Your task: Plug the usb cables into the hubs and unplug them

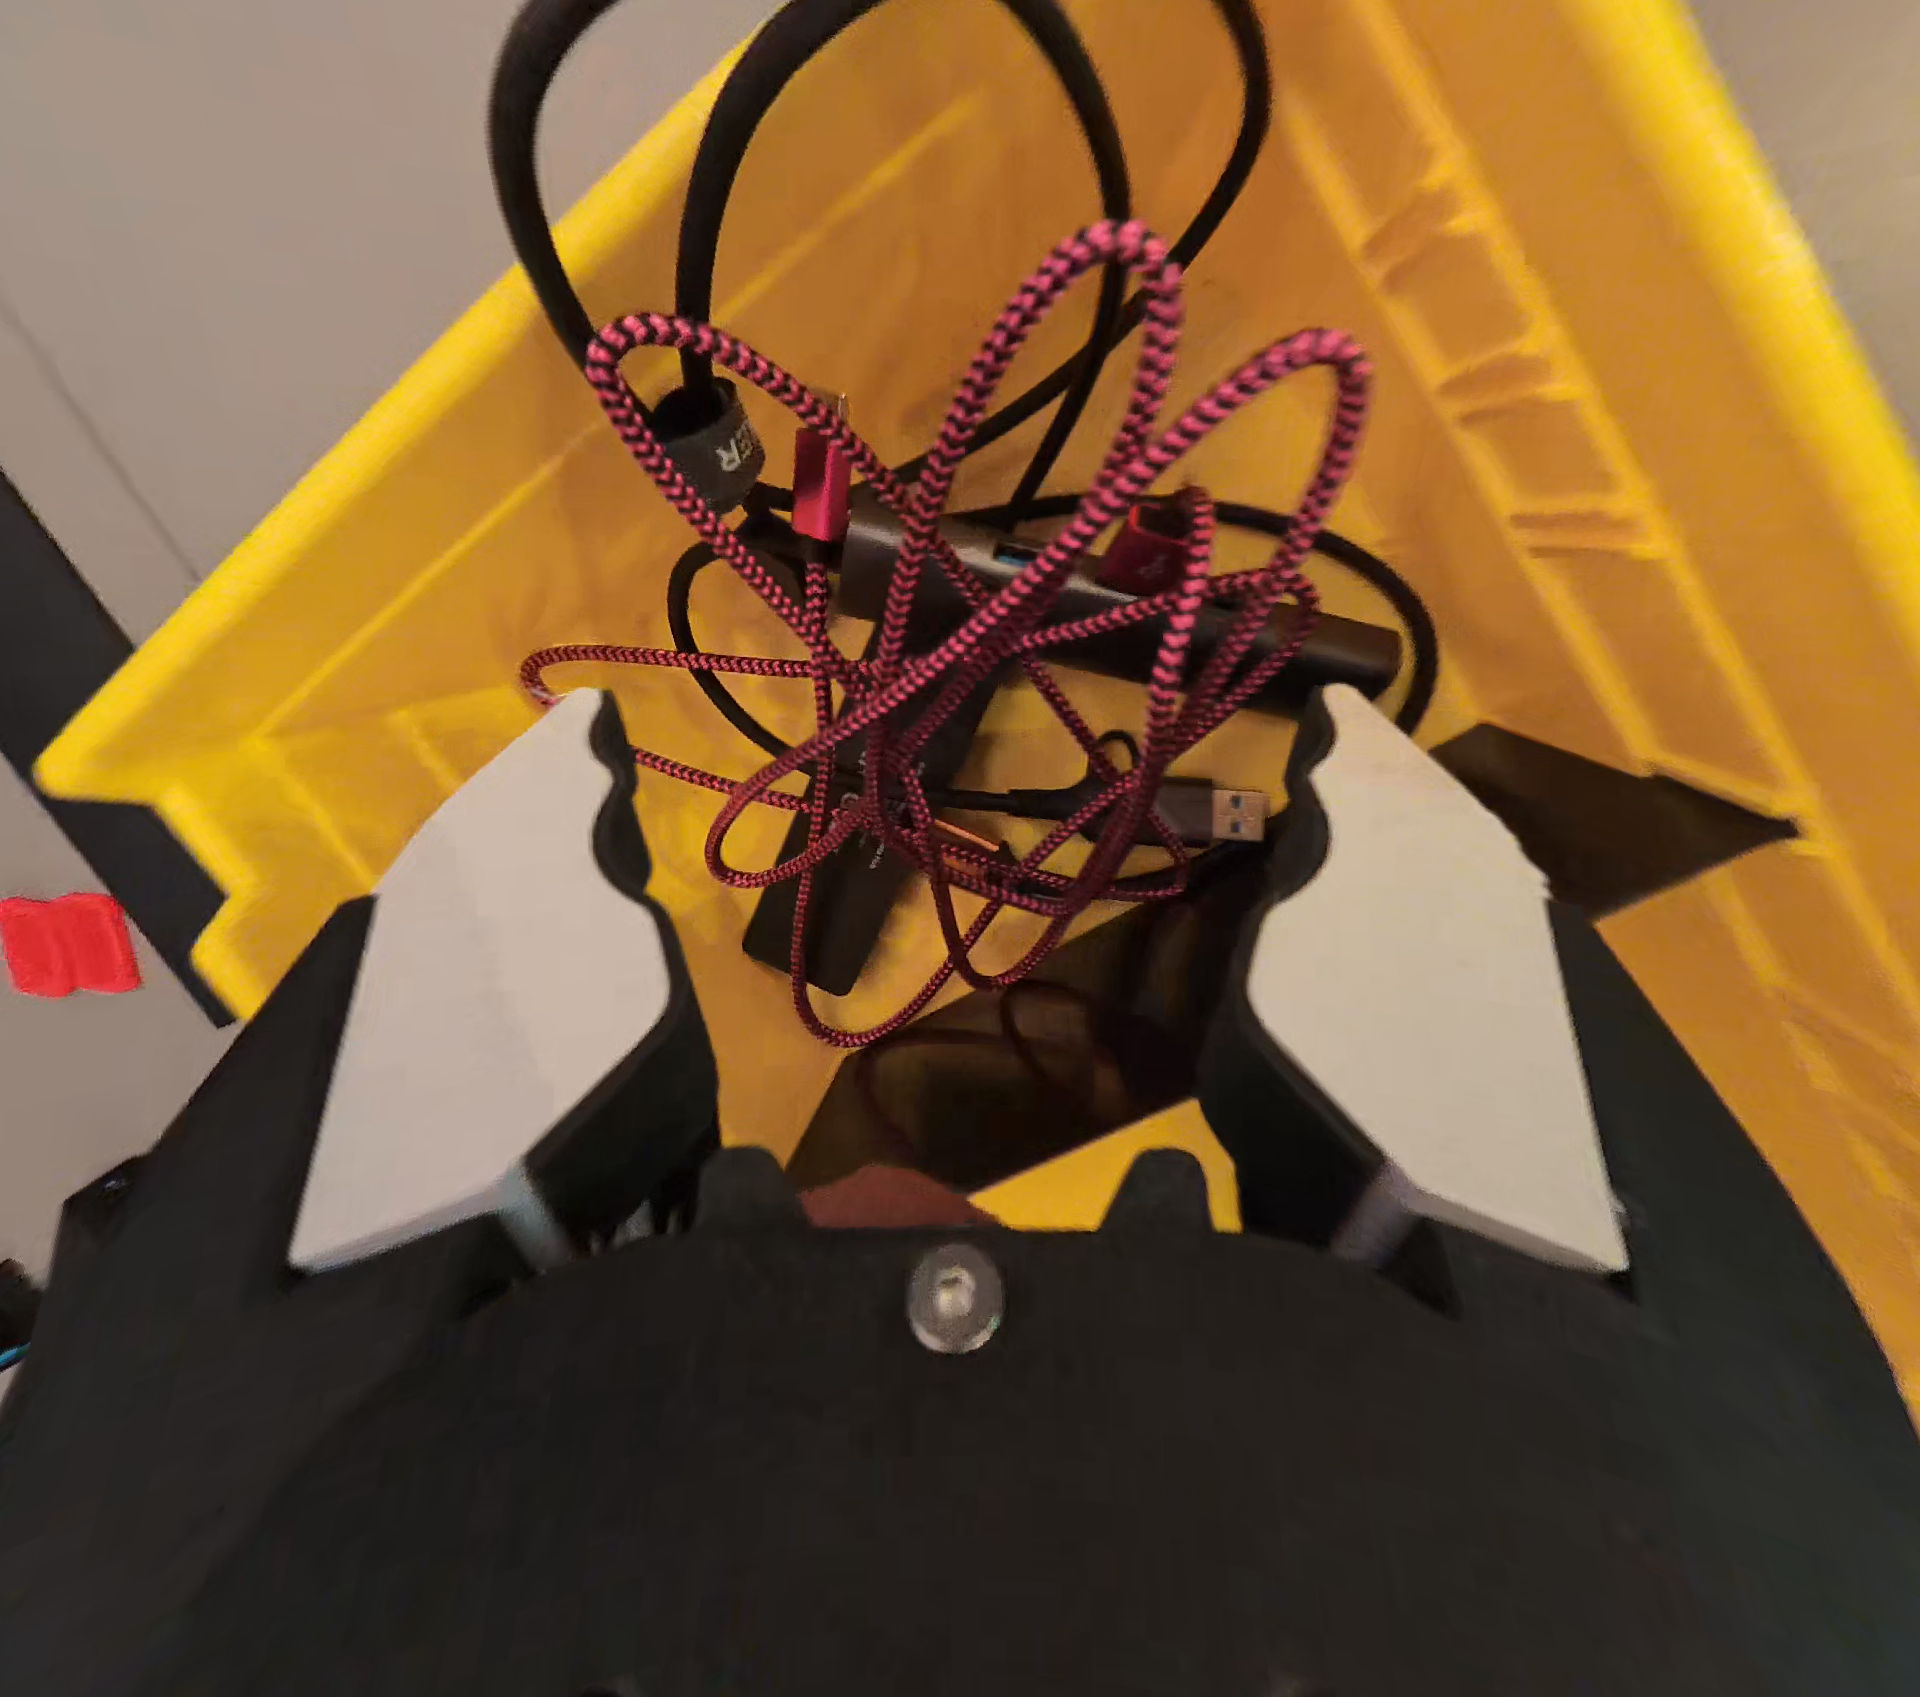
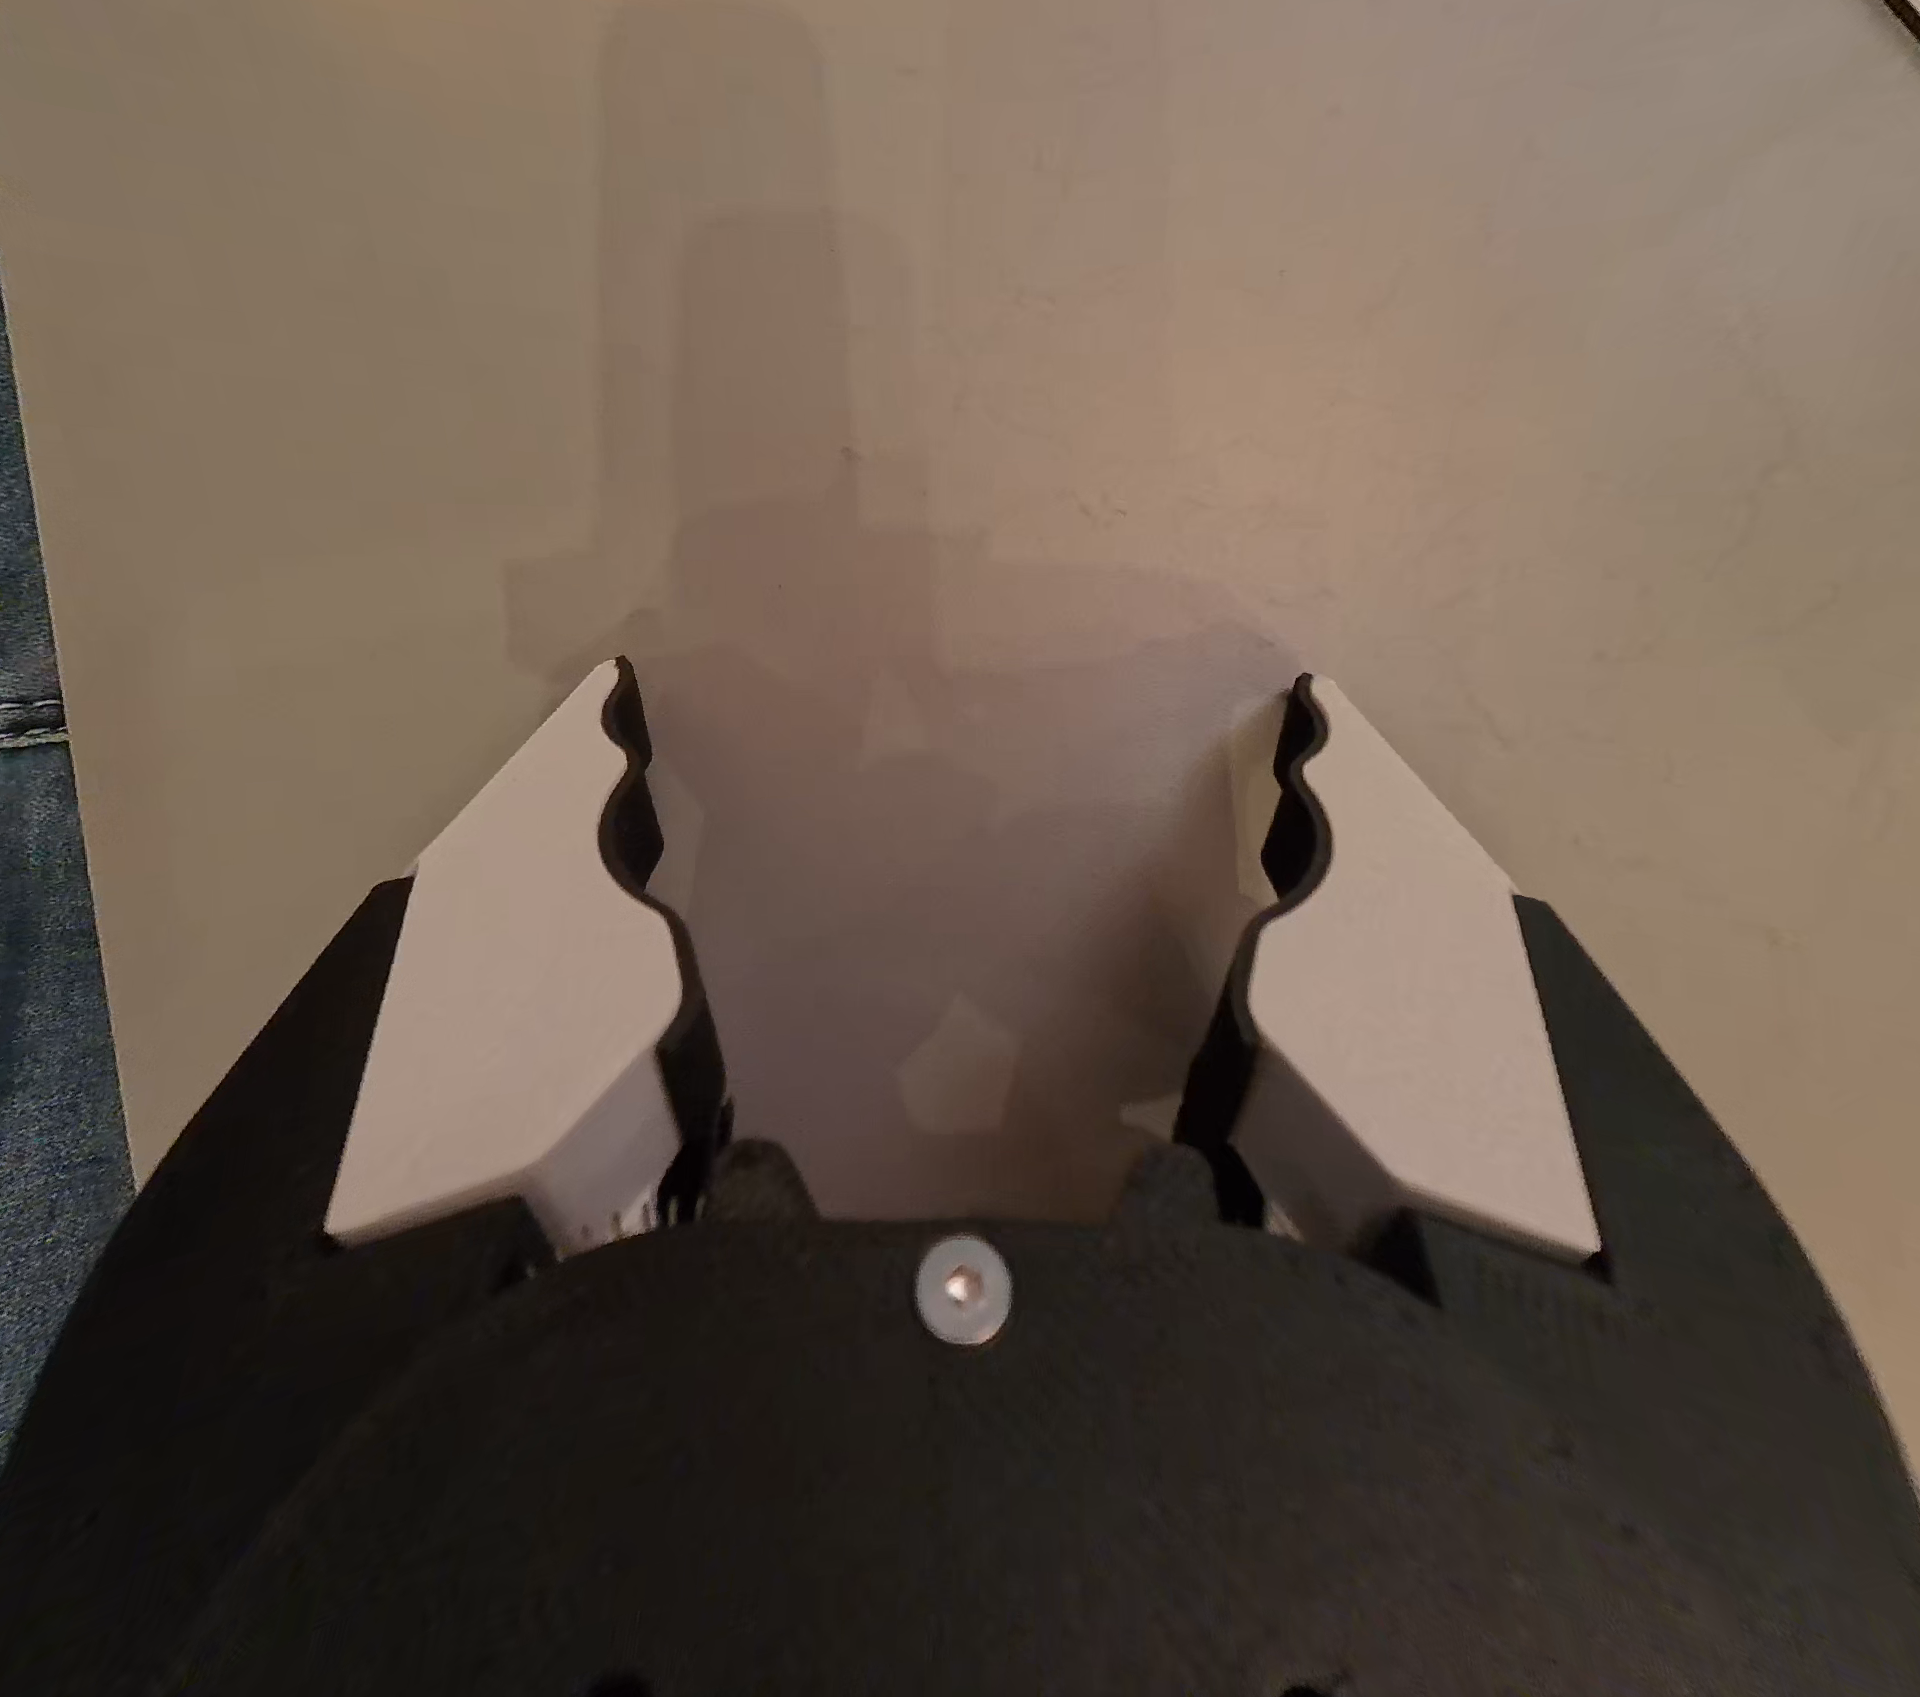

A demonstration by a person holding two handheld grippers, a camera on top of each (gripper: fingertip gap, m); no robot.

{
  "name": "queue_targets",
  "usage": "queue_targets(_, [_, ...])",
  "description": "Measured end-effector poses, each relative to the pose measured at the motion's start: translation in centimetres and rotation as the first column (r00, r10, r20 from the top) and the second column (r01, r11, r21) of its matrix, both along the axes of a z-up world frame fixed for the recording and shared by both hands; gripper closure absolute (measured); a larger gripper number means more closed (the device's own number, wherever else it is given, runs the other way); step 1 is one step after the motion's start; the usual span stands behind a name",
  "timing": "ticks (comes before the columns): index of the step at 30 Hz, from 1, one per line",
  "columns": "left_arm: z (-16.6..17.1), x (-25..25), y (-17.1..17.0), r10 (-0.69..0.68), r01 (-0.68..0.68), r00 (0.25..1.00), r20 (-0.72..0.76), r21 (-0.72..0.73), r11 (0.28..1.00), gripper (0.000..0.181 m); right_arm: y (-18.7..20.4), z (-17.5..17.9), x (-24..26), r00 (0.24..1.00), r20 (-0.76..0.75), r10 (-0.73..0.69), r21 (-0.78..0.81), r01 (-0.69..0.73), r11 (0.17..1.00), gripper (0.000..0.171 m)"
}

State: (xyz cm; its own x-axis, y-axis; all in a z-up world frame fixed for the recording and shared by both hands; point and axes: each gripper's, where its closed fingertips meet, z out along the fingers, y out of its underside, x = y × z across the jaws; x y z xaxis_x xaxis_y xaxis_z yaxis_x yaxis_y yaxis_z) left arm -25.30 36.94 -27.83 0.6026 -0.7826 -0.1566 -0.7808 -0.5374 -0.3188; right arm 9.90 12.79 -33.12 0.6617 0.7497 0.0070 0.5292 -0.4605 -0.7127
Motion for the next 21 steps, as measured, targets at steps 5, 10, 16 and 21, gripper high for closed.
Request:
queue_targets(5, [-1.8, 0.6, -0.1, -0.026, 0.028, 1.000, 0.014, -0.172, 0.985, 0.107, 0.1, 0.0, 0.1, 1.000, -0.002, -0.005, 0.001, 0.005, 1.000, 0.055])
queue_targets(10, [-1.7, 0.1, 0.3, -0.021, 0.017, 1.000, -0.023, -0.151, 0.988, 0.133, 0.0, 0.0, 0.1, 1.000, -0.002, -0.005, 0.001, 0.005, 1.000, 0.055])
queue_targets(16, [-0.2, -0.3, 0.1, -0.031, 0.031, 1.000, 0.002, -0.082, 0.996, 0.175, 0.1, 0.0, 0.1, 1.000, -0.003, -0.010, 0.003, 0.010, 1.000, 0.057])
queue_targets(21, [1.9, -1.0, 0.2, -0.016, 0.016, 0.999, 0.028, -0.012, 1.000, 0.177, 0.1, 0.0, 0.1, 1.000, -0.003, -0.010, 0.003, 0.010, 1.000, 0.057])
